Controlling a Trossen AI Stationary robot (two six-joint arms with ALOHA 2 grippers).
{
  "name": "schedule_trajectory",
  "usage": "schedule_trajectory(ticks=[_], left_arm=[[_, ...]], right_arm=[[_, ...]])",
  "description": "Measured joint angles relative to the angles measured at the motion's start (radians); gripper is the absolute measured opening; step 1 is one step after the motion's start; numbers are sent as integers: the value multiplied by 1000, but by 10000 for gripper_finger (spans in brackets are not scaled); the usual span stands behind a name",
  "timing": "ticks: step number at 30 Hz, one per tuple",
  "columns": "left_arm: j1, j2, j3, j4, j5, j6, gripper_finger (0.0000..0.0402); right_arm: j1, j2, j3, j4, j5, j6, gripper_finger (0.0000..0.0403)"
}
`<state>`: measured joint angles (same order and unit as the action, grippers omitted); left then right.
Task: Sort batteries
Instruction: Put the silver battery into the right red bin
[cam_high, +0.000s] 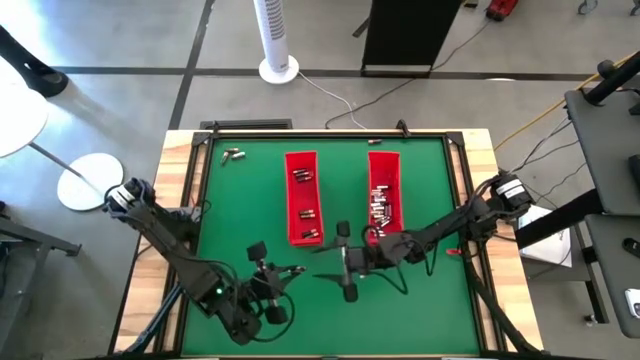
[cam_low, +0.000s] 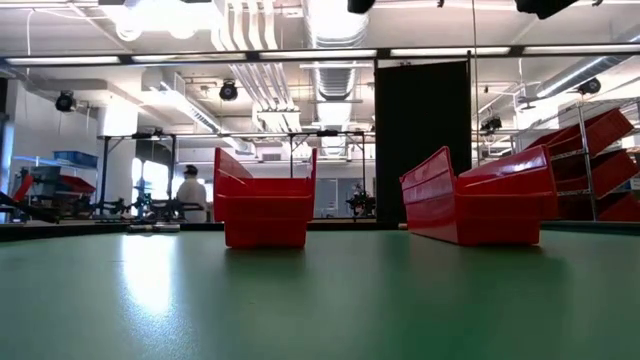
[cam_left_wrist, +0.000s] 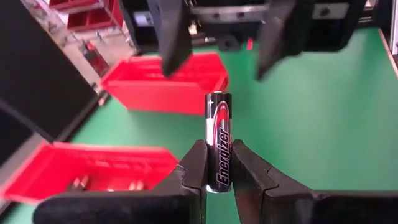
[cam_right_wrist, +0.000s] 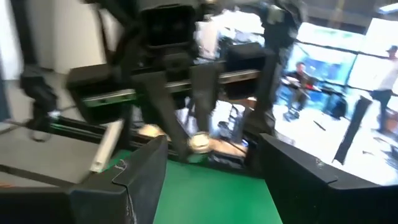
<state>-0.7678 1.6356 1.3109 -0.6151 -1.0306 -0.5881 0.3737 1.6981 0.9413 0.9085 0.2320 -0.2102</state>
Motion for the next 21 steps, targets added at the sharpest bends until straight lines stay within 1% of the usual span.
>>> schedule_trajectory(ticks=[4,10,16,21], left_arm=[[22,0,45,29,8,121,29],[69,-1,73,109,68,237,29],[89,-1,96,122,87,267,29],[90,-2,118,126,88,293,29]], right_arm=[[1,0,0,25,-58,-26,243],[0,8,17,71,-57,-155,229],[-1,13,28,70,-57,-209,208],[-1,13,29,70,-57,-227,180]])
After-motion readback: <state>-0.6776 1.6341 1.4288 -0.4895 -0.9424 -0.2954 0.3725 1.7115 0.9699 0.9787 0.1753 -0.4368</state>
